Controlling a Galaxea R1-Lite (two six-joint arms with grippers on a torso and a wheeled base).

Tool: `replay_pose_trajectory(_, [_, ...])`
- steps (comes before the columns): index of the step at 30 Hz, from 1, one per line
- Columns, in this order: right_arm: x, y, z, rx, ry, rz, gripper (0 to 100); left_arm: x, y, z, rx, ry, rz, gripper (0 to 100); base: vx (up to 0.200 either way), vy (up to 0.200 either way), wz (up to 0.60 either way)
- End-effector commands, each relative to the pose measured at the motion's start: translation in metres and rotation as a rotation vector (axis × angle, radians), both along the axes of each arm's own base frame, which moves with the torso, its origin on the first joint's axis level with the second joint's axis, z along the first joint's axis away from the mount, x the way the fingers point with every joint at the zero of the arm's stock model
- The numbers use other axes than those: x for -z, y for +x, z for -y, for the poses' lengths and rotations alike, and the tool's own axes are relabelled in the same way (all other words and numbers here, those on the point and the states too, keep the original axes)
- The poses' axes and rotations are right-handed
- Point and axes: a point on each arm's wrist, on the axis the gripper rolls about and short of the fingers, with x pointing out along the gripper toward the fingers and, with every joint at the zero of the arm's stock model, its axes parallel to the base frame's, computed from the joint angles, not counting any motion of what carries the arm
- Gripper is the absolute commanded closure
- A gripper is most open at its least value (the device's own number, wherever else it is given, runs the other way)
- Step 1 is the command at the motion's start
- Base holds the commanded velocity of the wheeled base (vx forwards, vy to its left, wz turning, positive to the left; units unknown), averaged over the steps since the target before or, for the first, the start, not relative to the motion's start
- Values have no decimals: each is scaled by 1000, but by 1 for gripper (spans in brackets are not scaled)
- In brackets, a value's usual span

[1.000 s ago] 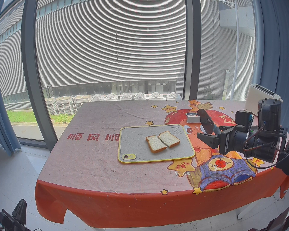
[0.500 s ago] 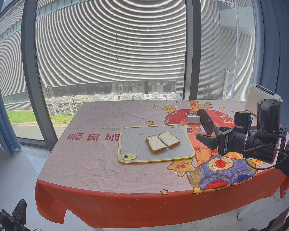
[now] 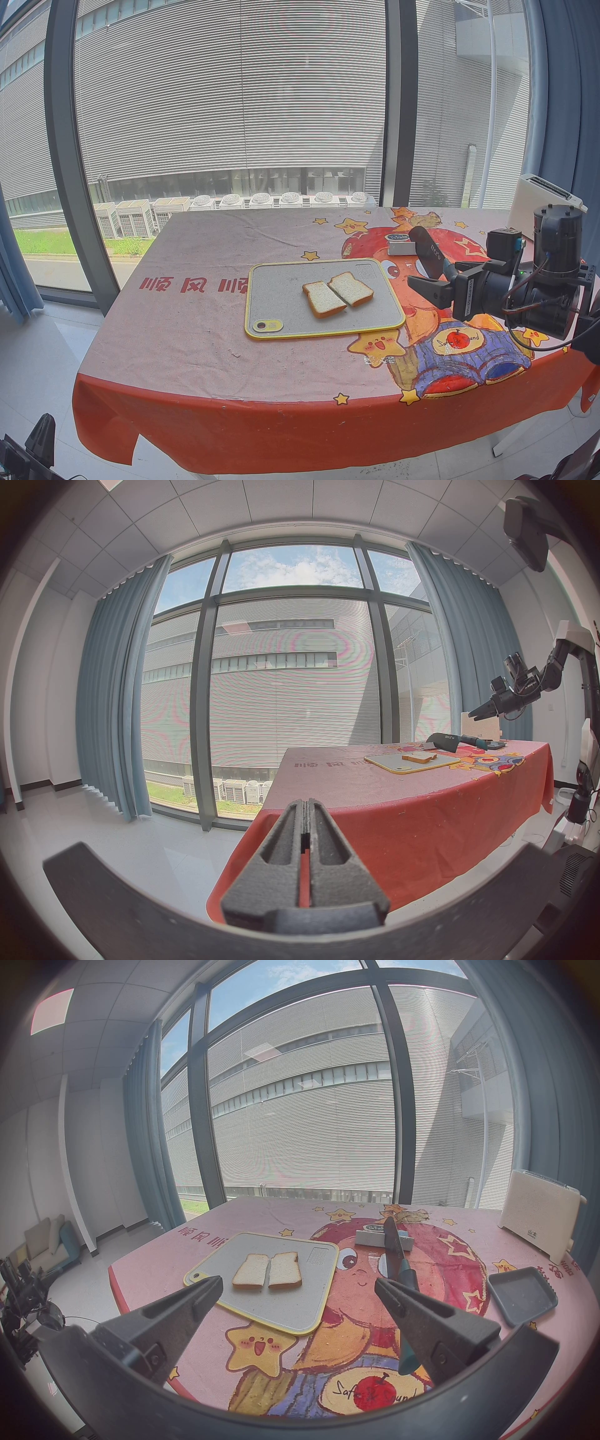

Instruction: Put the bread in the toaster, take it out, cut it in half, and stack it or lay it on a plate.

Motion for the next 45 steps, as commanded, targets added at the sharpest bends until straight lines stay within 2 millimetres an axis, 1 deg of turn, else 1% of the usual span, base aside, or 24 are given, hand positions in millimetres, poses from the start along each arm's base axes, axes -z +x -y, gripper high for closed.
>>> replay_pose_trajectory(1, [-1,-1,-4,-7,-2,4,0,5,0,0,0,0,-1,100,0,0,0])
replay_pose_trajectory(4, [-3,-1,-9,-17,-1,11,0,5,0,0,0,0,-1,100,0,0,0])
replay_pose_trajectory(6, [-1,5,-17,-28,-6,0,0,5,0,0,0,0,-1,100,0,0,0])
replay_pose_trajectory(9, [6,18,-27,-33,-20,-22,0,5,0,0,0,0,-1,100,0,0,0])
replay_pose_trajectory(12, [15,37,-37,-25,-32,-41,0,5,0,0,0,0,-1,100,0,0,0])
replay_pose_trajectory(13, [17,42,-38,-21,-35,-45,0,5,0,0,0,0,-1,100,0,0,0])
replay_pose_trajectory(14, [17,43,-38,-19,-35,-47,0,5,0,0,0,0,-1,100,0,0,0])
replay_pose_trajectory(15, [22,51,-41,-13,-41,-56,0,5,0,0,0,0,-1,100,0,0,0])
replay_pose_trajectory(18, [29,60,-41,0,-45,-71,0,5,0,0,0,0,-1,100,0,0,0])
replay_pose_trajectory(24, [29,62,-45,-2,-43,-70,0,5,0,0,0,0,-1,100,0,0,0])
replay_pose_trajectory(29, [19,63,-49,-9,-51,-76,0,5,0,0,0,0,-1,100,0,0,0])
replay_pose_trajectory(35, [12,68,-50,-3,-65,-96,0,5,0,0,0,0,-1,100,0,0,0])
replay_pose_trajectory(41, [17,74,-51,10,-77,-102,0,5,0,0,0,0,-1,100,0,0,0])
replay_pose_trajectory(42, [21,75,-51,14,-84,-112,0,5,0,0,0,0,-1,100,0,0,0])
replay_pose_trajectory(45, [24,77,-51,20,-88,-119,0,5,0,0,0,0,-1,100,0,0,0])
